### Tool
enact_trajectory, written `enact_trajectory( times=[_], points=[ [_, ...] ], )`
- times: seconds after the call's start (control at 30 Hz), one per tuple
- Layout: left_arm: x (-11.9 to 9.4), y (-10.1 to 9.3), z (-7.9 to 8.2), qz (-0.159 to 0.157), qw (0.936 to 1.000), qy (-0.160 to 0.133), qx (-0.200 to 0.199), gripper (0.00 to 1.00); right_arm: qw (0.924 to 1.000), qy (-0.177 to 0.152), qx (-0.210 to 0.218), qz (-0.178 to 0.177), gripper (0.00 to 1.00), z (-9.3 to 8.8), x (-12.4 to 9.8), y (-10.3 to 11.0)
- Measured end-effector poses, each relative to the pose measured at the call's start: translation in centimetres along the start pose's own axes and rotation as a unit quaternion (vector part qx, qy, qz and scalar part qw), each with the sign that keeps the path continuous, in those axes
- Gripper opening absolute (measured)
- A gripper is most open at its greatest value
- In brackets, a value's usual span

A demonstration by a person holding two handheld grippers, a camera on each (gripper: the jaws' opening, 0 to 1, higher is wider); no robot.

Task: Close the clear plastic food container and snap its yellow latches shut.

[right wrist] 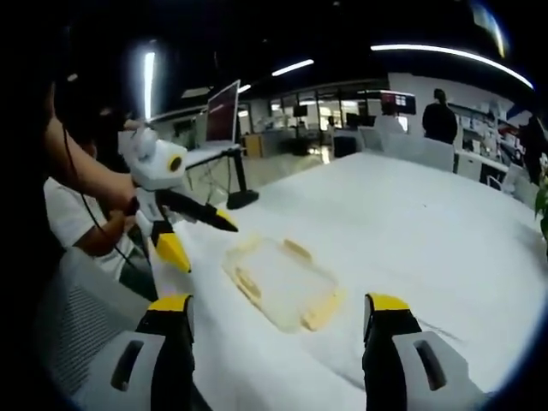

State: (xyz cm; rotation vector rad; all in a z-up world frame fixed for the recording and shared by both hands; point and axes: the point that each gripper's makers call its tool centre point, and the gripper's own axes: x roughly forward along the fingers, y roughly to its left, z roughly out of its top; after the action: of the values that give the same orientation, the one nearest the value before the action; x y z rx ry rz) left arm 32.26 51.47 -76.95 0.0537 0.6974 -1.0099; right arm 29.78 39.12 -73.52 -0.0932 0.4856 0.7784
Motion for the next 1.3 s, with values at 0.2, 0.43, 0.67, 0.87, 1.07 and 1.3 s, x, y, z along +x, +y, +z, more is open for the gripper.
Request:
enact_trajectory(
  times=[0.2,0.43,0.67,0.87,1.07,1.3],
  points=[
    [0.1,0.5,0.3,-0.001,1.0000,0.000,0.001,0.87,0.9999,0.010,-0.008,0.003,0.81,-0.2,0.4,-0.3],
    [0.1,1.0,0.1,-0.002,0.9999,0.008,0.011,0.86,0.9998,0.016,-0.012,0.009,0.81,-0.3,1.1,-0.3],
    [0.1,1.8,-0.3,-0.004,0.9997,0.018,0.016,0.85,0.9994,0.023,-0.021,0.015,0.81,-0.4,1.8,-0.5],
    [0.1,2.4,-0.4,-0.006,0.9994,0.026,0.020,0.85,0.9992,0.028,-0.021,0.018,0.81,-0.3,2.2,-1.0],
    [0.3,3.0,-0.4,-0.009,0.9992,0.032,0.023,0.85,0.9987,0.037,-0.027,0.021,0.81,-0.6,2.7,-1.4],
    [0.5,3.7,-0.3,-0.016,0.9984,0.039,0.038,0.83,0.9981,0.045,-0.033,0.025,0.80,-1.0,3.1,-2.0]
  ],
)
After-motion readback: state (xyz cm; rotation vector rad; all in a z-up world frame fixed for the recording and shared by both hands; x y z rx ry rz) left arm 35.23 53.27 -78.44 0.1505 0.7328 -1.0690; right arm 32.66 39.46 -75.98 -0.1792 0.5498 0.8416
